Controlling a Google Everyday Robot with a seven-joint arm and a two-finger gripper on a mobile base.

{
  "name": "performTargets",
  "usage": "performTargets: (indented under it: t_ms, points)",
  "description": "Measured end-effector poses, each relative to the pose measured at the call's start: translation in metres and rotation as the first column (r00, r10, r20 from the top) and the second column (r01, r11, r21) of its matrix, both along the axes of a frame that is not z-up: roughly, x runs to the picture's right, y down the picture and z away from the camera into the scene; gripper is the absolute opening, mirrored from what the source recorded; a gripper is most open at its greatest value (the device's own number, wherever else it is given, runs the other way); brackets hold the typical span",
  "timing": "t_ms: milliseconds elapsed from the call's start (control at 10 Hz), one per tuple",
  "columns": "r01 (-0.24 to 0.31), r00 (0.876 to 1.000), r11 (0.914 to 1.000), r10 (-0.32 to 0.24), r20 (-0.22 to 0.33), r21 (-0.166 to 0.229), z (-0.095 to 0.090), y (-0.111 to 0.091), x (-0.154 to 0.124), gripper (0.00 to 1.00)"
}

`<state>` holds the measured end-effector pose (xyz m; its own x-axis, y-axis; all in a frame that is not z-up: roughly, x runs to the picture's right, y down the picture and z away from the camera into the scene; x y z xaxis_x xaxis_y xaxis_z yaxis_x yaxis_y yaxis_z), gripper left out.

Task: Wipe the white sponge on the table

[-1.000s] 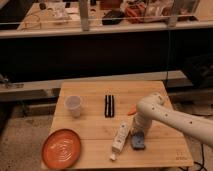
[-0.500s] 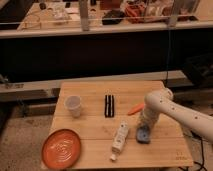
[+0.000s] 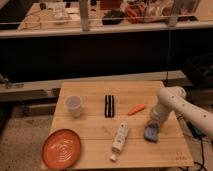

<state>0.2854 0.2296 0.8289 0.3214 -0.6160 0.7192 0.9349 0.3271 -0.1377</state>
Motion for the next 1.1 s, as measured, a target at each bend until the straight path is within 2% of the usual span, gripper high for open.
performTargets:
  t_ms: [300, 600, 800, 1100]
  points:
    - [0.000, 0.999, 1.0000, 0.000, -0.033, 0.008, -0.029, 0.016, 0.025, 0.00]
    - [0.016, 0.997, 0.9997, -0.015, -0.070, 0.016, -0.045, 0.037, 0.037, 0.00]
    - [0.044, 0.996, 0.9990, -0.043, -0.085, 0.012, -0.049, 0.061, 0.034, 0.00]
    - [0.089, 0.994, 0.9955, -0.086, -0.072, 0.034, -0.074, 0.091, 0.015, 0.00]
